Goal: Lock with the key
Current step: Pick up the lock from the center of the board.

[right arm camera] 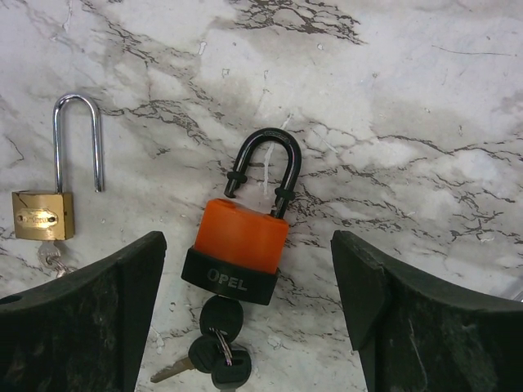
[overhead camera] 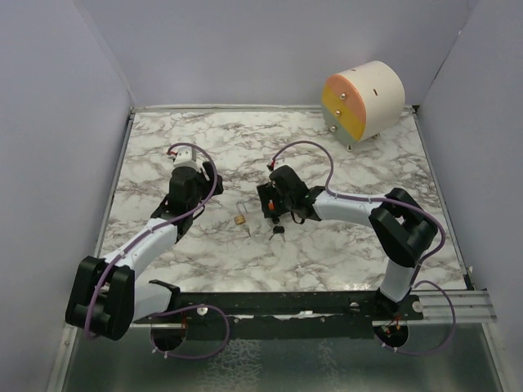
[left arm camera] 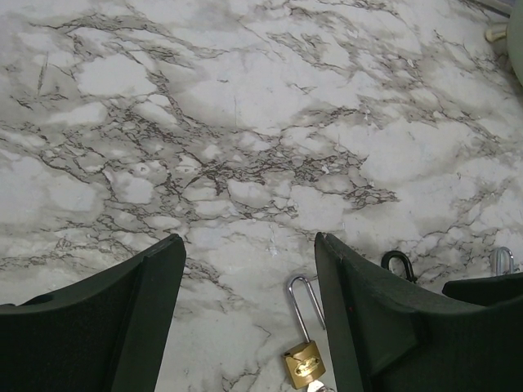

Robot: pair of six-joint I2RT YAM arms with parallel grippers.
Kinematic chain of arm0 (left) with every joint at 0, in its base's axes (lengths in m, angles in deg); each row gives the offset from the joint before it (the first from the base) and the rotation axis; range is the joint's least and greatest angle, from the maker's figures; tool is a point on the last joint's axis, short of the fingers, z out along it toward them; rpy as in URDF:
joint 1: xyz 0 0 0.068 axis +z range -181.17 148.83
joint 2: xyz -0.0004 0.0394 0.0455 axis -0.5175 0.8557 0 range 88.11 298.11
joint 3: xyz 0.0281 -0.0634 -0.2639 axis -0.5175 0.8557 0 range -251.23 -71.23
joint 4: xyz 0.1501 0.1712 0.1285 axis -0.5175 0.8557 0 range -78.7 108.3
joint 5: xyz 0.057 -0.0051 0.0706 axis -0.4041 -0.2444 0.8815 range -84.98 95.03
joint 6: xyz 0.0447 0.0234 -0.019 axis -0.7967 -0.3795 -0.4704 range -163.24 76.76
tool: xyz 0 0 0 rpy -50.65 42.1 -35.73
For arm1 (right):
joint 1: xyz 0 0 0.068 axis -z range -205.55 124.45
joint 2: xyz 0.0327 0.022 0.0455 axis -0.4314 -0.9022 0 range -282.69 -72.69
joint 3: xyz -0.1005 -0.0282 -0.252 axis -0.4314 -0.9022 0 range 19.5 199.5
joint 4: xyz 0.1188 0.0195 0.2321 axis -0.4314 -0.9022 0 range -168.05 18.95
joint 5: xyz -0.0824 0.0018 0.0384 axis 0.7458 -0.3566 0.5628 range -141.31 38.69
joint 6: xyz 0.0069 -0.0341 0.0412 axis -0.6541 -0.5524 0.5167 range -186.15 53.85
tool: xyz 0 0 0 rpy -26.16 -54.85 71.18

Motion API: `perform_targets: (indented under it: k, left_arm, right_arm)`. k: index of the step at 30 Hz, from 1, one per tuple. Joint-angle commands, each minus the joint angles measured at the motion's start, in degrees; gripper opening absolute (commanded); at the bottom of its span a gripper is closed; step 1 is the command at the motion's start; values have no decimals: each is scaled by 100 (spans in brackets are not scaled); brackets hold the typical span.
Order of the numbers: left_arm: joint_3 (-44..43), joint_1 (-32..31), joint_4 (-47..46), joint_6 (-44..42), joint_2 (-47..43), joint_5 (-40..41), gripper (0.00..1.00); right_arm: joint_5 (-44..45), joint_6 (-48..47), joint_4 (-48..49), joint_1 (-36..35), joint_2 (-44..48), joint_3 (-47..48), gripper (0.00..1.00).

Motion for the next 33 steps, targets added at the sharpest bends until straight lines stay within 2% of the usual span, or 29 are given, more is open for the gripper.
perform_targets:
  k: [1,23,33]
  left_arm:
    - [10,41,-198,88,101,-188,67]
    - [59,40,-323,190,204,-261,67]
    - [66,42,-354,232,215,-300,66]
  right_arm:
    - [148,11,-95,-42,-84,65,81]
    - [505,138,-473,-245,-461,165,75]
    - [628,139,-580,-312,-609,173,68]
